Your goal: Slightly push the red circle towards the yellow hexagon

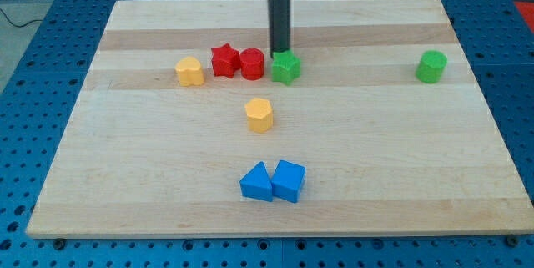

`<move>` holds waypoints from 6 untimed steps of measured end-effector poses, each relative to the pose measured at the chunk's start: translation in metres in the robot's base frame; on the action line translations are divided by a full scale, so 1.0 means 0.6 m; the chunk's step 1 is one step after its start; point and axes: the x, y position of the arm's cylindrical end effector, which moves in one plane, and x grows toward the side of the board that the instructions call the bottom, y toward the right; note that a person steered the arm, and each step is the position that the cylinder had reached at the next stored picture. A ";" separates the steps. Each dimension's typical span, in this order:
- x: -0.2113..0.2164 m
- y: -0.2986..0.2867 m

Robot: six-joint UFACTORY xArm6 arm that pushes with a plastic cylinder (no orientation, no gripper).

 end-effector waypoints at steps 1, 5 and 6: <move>0.023 0.068; -0.037 0.014; -0.036 -0.057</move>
